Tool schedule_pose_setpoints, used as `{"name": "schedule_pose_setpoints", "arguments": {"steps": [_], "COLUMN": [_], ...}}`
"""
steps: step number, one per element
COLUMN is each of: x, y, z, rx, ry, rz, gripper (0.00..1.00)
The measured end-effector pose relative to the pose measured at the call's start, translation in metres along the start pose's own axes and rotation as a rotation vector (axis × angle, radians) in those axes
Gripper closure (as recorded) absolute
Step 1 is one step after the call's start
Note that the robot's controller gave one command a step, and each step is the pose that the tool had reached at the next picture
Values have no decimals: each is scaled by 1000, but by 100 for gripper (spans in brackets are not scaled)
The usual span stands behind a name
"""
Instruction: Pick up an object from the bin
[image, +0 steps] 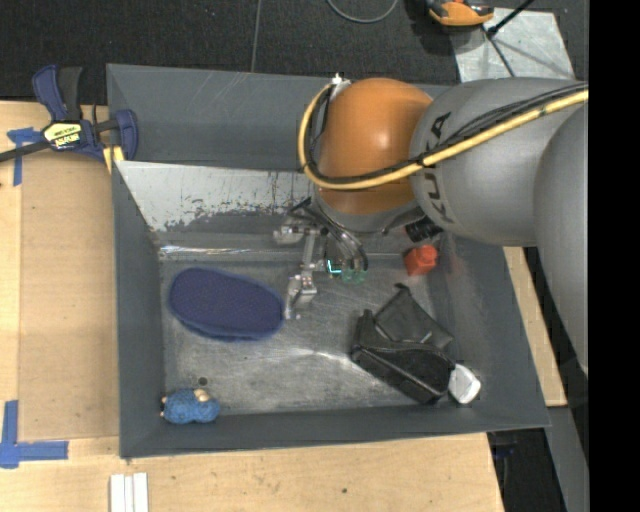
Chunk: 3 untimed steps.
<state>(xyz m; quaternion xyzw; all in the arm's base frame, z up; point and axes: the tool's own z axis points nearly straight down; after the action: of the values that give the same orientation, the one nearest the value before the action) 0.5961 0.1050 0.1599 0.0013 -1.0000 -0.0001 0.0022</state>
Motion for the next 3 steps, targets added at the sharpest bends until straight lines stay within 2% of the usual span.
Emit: {"name": "schedule_pose_setpoints", "arguments": {"steps": [1, 2, 3], "x": [10, 3, 14], "y": [25, 64, 79], "z": [74, 58, 50], "rx": [-1, -2, -1], "ry": [-13, -11, -6], "rz": [120, -75, 109], "gripper": [0, 0, 0]}}
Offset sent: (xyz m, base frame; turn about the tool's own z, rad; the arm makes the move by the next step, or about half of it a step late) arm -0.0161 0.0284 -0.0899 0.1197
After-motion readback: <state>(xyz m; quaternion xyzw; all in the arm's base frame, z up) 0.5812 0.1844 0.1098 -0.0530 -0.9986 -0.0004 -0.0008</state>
